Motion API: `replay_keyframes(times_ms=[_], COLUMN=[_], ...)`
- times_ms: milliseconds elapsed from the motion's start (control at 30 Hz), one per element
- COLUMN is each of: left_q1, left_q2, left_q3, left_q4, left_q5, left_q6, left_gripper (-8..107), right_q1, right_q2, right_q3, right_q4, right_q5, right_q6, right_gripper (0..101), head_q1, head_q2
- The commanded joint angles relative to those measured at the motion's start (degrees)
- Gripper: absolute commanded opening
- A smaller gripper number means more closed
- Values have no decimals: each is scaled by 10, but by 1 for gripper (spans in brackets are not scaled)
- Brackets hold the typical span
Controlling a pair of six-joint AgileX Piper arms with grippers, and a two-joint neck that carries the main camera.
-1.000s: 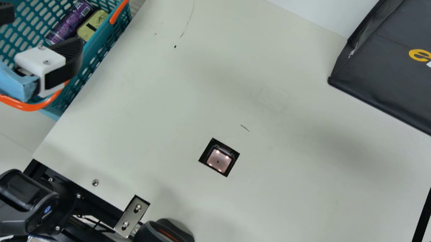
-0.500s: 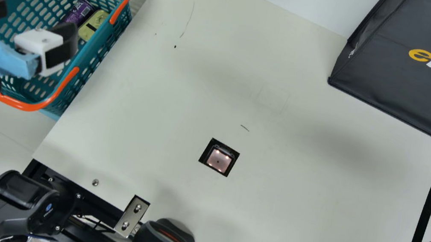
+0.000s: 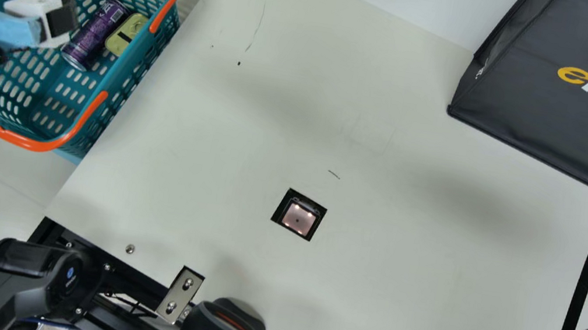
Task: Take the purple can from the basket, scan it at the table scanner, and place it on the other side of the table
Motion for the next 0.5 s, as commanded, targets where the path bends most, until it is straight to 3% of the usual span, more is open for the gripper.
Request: replay_keyframes(times_ms=[0, 467], left_q1=[32, 130], left_q2=[7, 84], left_q3=[3, 28], left_q4=[-8, -80], left_q5=[-6, -55], left_q6=[14, 198], left_gripper=[90, 90], right_q1=[0, 0], right_q2=[0, 0], right_q3=[0, 0], right_q4=[0, 0], right_q5=[0, 0], right_q6=[0, 0], right_gripper=[95, 95], head_q1=[-14, -14], head_q2=[2, 2])
